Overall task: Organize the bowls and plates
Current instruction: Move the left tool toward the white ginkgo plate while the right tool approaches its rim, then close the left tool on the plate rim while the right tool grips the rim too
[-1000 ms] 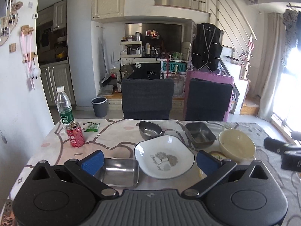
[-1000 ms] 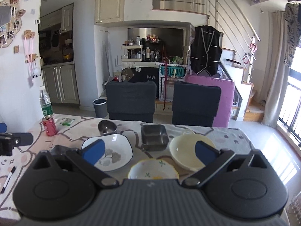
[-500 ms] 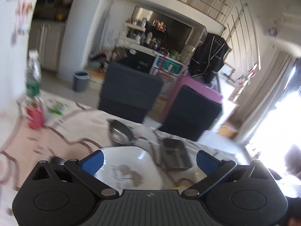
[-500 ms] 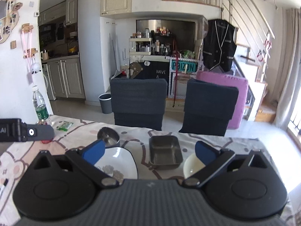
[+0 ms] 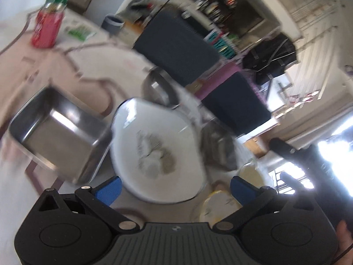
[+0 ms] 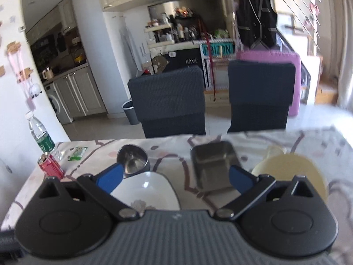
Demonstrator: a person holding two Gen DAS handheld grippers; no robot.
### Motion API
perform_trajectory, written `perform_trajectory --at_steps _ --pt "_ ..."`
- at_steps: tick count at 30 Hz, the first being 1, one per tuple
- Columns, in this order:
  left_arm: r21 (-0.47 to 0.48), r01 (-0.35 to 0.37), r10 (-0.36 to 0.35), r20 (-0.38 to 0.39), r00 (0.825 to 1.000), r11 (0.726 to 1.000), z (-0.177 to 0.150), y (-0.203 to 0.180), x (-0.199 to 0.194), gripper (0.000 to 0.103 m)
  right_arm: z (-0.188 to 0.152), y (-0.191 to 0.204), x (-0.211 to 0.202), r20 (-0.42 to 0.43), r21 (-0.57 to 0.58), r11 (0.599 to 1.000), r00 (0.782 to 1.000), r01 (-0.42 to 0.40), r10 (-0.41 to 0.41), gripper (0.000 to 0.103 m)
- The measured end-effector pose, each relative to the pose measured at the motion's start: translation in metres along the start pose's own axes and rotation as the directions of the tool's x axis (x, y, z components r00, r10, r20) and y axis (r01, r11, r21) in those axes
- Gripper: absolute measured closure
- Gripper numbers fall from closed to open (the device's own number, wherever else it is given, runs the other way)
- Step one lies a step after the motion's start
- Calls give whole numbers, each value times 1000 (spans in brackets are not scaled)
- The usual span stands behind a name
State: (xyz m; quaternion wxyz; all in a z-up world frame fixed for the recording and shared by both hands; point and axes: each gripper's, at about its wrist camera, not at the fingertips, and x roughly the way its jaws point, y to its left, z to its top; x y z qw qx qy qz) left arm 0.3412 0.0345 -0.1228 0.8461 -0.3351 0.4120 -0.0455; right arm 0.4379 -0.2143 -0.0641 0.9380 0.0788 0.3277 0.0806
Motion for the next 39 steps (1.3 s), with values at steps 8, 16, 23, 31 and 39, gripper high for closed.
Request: perform_trajectory --at_steps 8,16,23,31,39 --pt "-18 -31 29 -96 995 999 -2 19 34 0 -25 -3 37 -87 24 999 996 38 -36 0" --pt "23 -122 122 -38 992 992 1 20 51 5 -41 -22 56 -155 98 995 988 13 2 0" --pt "107 -143 143 11 990 984 10 14 60 11 -47 -25 69 -170 122 992 984 -38 59 7" --pt "135 -189 182 60 981 973 22 21 63 15 -50 -24 83 -206 140 986 972 -85 113 38" --pt "127 -230 220 85 972 965 34 29 63 19 -54 -23 92 -225 127 989 969 -73 101 60"
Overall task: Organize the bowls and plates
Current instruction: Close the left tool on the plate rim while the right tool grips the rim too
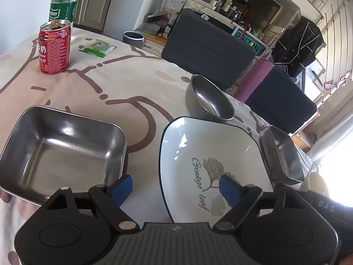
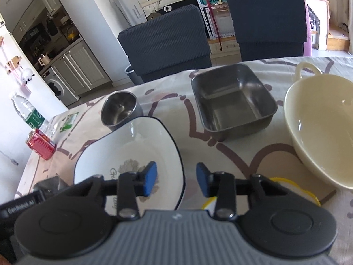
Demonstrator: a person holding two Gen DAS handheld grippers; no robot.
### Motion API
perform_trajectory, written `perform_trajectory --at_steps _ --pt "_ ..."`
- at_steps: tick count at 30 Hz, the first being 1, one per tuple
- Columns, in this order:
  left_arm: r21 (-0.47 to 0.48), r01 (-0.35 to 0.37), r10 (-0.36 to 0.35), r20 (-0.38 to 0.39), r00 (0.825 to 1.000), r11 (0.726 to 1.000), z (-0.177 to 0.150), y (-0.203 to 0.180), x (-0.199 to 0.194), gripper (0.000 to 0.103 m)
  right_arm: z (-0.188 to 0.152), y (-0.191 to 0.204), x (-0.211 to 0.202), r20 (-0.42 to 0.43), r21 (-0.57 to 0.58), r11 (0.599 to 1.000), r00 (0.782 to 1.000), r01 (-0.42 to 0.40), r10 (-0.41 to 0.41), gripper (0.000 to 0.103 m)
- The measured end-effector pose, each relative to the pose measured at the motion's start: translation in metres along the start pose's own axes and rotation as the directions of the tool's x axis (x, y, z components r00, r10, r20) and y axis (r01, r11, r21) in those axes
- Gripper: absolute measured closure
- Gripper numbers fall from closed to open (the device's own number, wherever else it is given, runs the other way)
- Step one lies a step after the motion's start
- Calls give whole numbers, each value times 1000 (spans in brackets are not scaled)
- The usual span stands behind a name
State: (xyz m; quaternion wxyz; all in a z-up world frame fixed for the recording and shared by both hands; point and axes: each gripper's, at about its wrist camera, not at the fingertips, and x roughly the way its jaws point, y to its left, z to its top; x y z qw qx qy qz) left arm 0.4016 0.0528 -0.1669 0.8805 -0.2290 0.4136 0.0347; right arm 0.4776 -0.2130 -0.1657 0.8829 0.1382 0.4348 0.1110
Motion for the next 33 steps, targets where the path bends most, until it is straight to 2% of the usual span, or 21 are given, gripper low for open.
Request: perform_trajectory --at_steps 4,6,9,13,16,19,21,23,25,30,33 --pt "5 -5 5 1 1000 1000 1 2 -1 26 -1 1 9 -16 -6 1000 1000 -7 7 69" --pt "-2 -1 1 2 1000 1000 2 5 -2 28 -2 2 13 -17 -13 1000 1000 -7 7 71" --pt "-6 4 -4 2 1000 1000 3 8 -3 34 -4 1 13 -16 -48 999 1000 13 -14 84" --pt "27 -7 7 -1 1000 1000 4 5 -2 35 -7 3 5 -68 -77 997 998 -14 9 85" --pt "101 -30 31 -1 1000 994 2 -2 0 35 -14 9 -3 -114 -160 986 993 -42 23 85" --pt "168 -68 67 12 998 983 1 -11 3 35 -12 9 -4 -132 -154 987 991 -53 32 86" --pt "238 -104 95 47 994 966 0 -19 4 36 -8 6 -3 -115 -129 991 993 -46 31 86" --pt "328 -146 122 91 988 933 -1 -27 5 36 -6 6 1 -103 -114 993 995 -25 13 86" --pt "380 -172 144 102 984 909 -1 -31 10 37 -3 6 7 -97 -102 995 995 -4 -6 86" --pt "413 -173 159 67 985 894 3 -28 18 47 -1 6 15 -83 -93 996 996 7 -15 86" --pt "414 -140 130 54 990 900 9 -21 14 52 -1 8 16 -79 -104 995 997 8 -16 86"
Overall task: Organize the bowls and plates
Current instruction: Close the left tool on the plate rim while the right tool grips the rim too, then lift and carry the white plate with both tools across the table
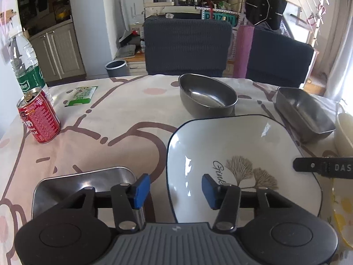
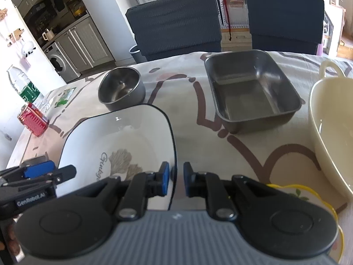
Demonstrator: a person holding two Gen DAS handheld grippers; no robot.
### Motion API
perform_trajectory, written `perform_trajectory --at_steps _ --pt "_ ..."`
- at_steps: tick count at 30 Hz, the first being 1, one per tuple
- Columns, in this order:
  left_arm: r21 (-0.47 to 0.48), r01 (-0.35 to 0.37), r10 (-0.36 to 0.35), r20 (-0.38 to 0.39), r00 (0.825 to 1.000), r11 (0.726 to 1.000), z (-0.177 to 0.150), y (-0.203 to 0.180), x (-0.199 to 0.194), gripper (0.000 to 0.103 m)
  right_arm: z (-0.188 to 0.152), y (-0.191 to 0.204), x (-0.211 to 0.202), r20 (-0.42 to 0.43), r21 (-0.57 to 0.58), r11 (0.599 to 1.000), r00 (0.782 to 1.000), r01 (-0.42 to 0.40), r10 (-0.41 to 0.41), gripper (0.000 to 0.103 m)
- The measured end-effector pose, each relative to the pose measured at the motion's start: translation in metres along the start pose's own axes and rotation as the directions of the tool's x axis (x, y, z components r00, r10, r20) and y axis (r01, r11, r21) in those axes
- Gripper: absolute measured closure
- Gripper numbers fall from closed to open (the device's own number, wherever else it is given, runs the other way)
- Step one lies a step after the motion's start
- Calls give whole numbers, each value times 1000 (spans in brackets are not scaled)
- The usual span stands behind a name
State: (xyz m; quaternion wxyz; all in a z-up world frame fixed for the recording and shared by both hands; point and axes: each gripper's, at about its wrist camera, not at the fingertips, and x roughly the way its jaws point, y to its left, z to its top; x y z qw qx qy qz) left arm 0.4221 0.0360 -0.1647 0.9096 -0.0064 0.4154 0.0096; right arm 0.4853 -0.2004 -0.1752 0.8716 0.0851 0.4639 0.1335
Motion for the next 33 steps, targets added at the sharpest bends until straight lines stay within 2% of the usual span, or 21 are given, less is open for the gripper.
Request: perform_trajectory --at_steps 3,7,16,19,23,31,33 --pt "-21 50 -50 -10 999 999 1 8 -2 54 2 0 1 4 7 1000 1000 -5 5 88" --pt "-60 107 -110 -42 993 992 1 20 1 63 5 -2 4 4 22 1000 1000 -20 20 92" --pt "-49 143 -146 -55 988 988 0 20 4 77 6 -1 6 7 16 999 1000 -29 29 93" --pt "-17 135 -136 -71 988 991 -1 17 7 79 7 -1 6 7 17 999 1000 -30 30 94" --pt "-26 115 -117 -80 990 993 -1 17 10 90 6 -1 6 9 17 999 1000 -28 28 94" --pt "-59 100 -105 -87 991 993 4 18 17 90 9 -9 8 -1 55 997 998 -62 62 95" --pt "-96 107 -116 -101 988 990 7 21 20 90 9 -8 9 1 40 998 998 -58 58 95"
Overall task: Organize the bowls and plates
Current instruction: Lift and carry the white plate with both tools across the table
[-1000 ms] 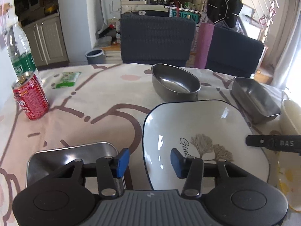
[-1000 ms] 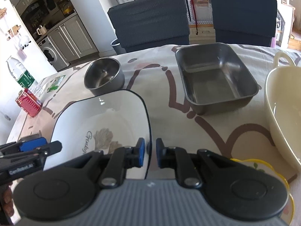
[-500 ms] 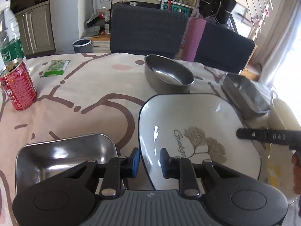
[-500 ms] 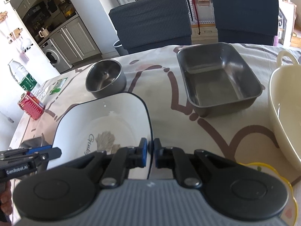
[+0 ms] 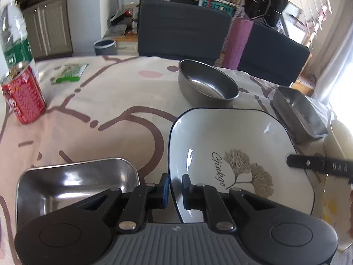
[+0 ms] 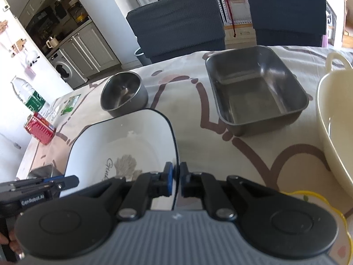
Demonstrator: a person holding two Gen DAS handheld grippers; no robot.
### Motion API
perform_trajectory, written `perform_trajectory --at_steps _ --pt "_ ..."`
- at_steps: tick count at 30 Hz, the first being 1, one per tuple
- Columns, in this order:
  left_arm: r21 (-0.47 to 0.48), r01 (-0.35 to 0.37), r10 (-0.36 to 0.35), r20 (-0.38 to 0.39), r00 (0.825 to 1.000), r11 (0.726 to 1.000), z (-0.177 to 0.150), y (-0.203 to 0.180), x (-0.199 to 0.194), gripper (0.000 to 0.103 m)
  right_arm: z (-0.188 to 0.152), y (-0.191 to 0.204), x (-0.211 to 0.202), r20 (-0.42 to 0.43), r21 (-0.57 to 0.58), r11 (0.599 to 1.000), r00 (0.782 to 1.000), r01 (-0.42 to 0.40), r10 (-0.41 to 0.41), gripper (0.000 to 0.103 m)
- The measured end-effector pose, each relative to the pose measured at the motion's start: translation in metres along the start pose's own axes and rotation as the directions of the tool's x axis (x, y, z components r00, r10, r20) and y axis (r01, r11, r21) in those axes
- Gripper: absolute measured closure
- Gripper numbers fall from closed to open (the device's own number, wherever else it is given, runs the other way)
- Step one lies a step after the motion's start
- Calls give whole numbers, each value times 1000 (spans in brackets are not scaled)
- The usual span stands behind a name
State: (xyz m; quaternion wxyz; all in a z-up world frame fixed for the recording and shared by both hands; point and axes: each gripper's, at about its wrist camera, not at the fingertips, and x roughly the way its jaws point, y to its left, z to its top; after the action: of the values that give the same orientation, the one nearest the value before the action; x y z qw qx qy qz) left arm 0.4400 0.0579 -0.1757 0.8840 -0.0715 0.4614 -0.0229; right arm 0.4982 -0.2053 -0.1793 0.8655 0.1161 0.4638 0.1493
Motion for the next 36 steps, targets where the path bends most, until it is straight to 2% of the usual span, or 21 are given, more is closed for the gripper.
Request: perform_trajectory --at_steps 3,7,10,13,20,29,32,36 --pt "-57 11 -11 -12 1000 998 4 4 3 91 -1 2 1 -6 -11 1000 1000 6 -6 94" --pt "-46 -3 3 -1 1000 999 4 1 4 91 -3 -2 3 -13 14 1000 1000 -13 13 93" --pt "-55 -8 8 0 1000 998 3 1 1 91 -5 2 1 -1 -9 1000 1000 6 -6 93" --pt "-53 0 2 36 999 999 5 -2 -13 90 -4 5 -8 11 -3 1000 1000 7 -7 94" --pt "-55 52 -44 137 990 997 8 -10 -63 91 5 20 -64 118 -27 1000 993 2 1 94" --pt "-47 96 -86 186 979 994 -15 -21 -133 90 -15 41 -146 211 -42 999 977 31 -21 94" --pt "-37 96 -87 191 978 995 -31 -20 -154 90 -29 52 -168 216 -55 997 976 55 -42 94" --pt "-23 84 -79 163 983 996 -53 -20 -168 90 -52 60 -182 177 -32 997 982 72 -65 94"
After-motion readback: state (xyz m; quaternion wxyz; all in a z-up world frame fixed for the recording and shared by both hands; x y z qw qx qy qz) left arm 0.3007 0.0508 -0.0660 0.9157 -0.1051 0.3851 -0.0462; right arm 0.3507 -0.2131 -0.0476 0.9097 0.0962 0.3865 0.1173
